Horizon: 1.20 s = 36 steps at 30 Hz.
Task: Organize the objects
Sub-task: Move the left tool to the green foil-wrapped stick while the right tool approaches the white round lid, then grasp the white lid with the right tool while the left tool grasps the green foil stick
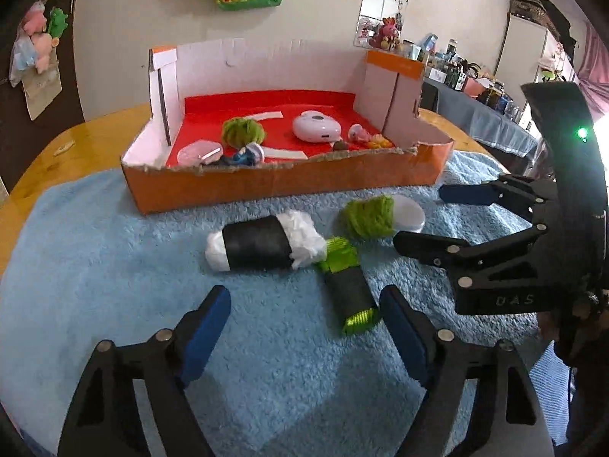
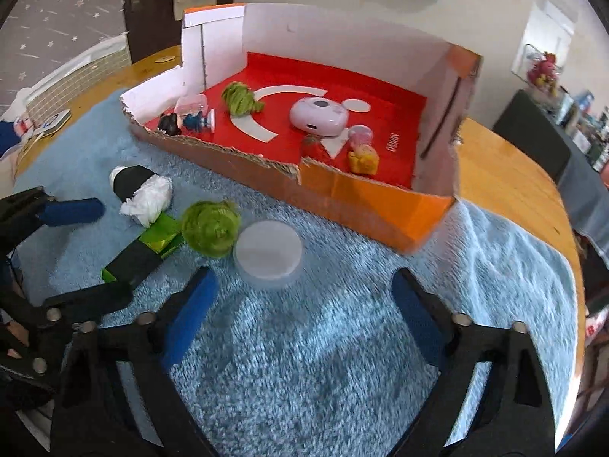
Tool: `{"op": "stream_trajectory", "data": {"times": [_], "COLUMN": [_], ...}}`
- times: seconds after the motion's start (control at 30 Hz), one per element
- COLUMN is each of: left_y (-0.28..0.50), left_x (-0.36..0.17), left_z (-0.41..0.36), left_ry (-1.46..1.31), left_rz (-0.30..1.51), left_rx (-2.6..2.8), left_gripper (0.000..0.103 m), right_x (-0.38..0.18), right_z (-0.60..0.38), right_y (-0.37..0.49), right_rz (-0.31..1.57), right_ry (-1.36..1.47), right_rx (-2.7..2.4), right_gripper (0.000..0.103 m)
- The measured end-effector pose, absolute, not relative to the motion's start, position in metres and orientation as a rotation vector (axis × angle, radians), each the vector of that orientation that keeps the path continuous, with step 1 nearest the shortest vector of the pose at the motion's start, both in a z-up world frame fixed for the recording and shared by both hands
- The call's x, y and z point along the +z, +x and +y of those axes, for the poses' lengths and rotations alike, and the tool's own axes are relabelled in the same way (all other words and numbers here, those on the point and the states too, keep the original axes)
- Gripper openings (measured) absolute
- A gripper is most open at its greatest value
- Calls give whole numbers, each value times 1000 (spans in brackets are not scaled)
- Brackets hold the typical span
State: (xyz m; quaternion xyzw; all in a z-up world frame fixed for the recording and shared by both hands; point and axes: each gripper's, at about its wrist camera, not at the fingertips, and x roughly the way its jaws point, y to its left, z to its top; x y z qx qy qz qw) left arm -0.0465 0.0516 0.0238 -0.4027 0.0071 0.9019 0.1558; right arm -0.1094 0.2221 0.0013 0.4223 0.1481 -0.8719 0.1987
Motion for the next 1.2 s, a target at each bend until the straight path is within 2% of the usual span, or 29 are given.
{"op": "stream_trajectory", "data": {"times": [0.13, 0.27, 0.33, 0.37, 0.43, 0.47, 0.73, 1.2], "left_y": [-49, -52, -52, -52, -52, -52, -49, -37], "left_x": [25, 26, 26, 27, 27, 27, 28, 43], "left_z": [55, 59, 60, 61, 62, 62, 63, 54], "left_ry": [-1157, -1158, -1159, -1158, -1157, -1156, -1148, -1075], "left_rz": [27, 34, 33, 33, 36, 33, 24, -3], "left_rx": [2566, 2547, 2539, 2541, 2537, 2538, 2515, 2522], "left_gripper": [73, 62, 58, 54, 49, 49, 26, 24], "right_x": [1, 1, 0, 1, 2, 2, 8, 30], "right_z": [220, 217, 215, 214, 213, 213, 218, 220], "right_y": [-116, -121, -121, -121, -119, -118, -106, -91], "right_rz": [395, 377, 382, 386, 382, 378, 371, 332], "right_ry": [1178, 1176, 1170, 1164, 1152, 1150, 1120, 1059], "right_rx": [-2396, -2364, -2353, -2353, -2344, -2338, -2356, -2399], "right_gripper": [75, 69, 58, 58, 42, 40, 40, 40]}}
